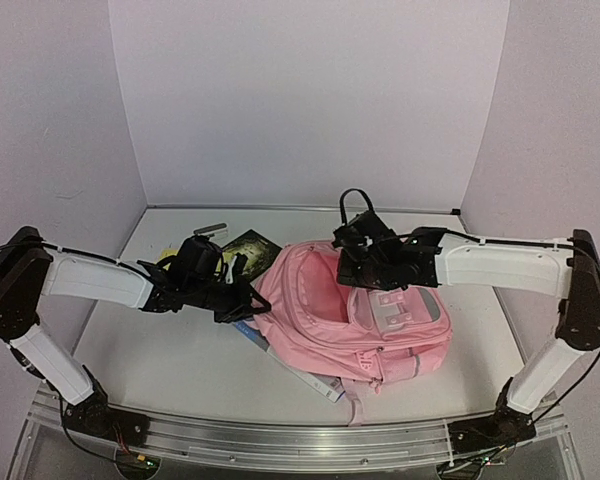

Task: Pack the student bag
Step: Unzip the student bag at the center of the board, then pick up the stationery from the center of the board.

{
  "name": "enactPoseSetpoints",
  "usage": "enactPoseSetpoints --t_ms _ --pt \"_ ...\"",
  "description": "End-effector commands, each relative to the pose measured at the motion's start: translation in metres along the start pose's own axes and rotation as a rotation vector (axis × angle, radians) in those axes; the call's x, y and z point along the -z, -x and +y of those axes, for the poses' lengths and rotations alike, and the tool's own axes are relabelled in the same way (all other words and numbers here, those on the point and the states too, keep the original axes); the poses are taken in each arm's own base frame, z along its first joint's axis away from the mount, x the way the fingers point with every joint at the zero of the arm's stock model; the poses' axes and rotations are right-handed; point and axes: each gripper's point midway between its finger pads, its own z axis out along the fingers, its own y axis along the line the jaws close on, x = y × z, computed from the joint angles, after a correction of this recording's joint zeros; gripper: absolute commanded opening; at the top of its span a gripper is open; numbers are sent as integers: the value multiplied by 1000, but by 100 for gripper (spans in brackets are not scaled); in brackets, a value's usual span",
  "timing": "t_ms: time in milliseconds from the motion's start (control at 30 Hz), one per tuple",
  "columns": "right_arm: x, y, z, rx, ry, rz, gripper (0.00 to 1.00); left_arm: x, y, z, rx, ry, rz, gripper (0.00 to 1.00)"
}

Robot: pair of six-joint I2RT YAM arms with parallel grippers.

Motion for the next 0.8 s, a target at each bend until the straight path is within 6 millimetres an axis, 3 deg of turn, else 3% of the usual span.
enactPoseSetpoints --t_ms 0,133,233,367,500,567,767 --pt "2 27 -25 -42 -21 -59 0 12 5 31 52 107 -18 0" --pt "0 25 -7 -42 75 -46 0 19 15 21 11 114 -32 10" --pt "2 25 3 -34 133 -43 0 38 35 7 -71 139 -74 36" --pt "3 21 9 -28 173 -30 0 82 78 -13 -220 227 -189 68" --pt "0 15 12 -34 199 -16 0 123 128 -19 -359 289 -315 81" --pt "0 14 14 -38 216 -13 0 140 154 -9 -411 334 -363 83" --pt "-2 11 23 -42 259 3 0 152 222 43 -579 554 -353 86"
